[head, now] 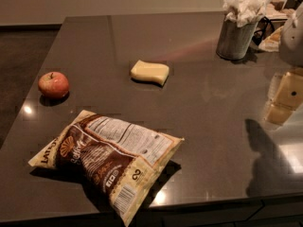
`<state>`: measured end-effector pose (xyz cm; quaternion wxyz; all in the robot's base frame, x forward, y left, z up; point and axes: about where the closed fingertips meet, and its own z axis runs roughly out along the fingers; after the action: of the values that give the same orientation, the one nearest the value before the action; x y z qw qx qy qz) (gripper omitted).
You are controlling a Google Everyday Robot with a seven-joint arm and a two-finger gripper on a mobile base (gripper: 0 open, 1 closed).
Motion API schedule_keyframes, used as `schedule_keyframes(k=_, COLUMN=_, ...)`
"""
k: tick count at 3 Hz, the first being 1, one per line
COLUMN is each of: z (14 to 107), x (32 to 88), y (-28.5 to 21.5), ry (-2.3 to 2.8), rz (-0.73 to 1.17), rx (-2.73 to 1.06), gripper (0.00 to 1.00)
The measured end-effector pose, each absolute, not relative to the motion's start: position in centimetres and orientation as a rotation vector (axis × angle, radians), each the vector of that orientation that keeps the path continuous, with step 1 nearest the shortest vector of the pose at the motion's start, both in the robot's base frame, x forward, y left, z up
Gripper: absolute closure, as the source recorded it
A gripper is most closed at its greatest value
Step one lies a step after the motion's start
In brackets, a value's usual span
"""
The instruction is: Move sponge near brown chip bag
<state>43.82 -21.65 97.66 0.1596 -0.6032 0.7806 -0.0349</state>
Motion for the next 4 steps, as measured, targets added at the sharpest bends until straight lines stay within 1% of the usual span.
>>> schedule_keyframes(k=1, z=97.7, x=43.8, y=-21.7, ry=2.231, rz=-0.1, rx=-1.724, gripper=0.0)
schedule_keyframes(k=2, z=97.6, x=46.1, y=-20.5, ry=2.235, rz=-0.057, rx=-1.679, gripper=0.0)
schedule_keyframes(k=3, z=96.9, x=50.6, y=-18.2, ry=2.226, rz=0.043, rx=-1.621, gripper=0.0)
schedule_keyframes(k=4, z=95.2, x=55.5, y=-15.3, ry=2.209, rz=0.104, rx=-1.573, gripper=0.0)
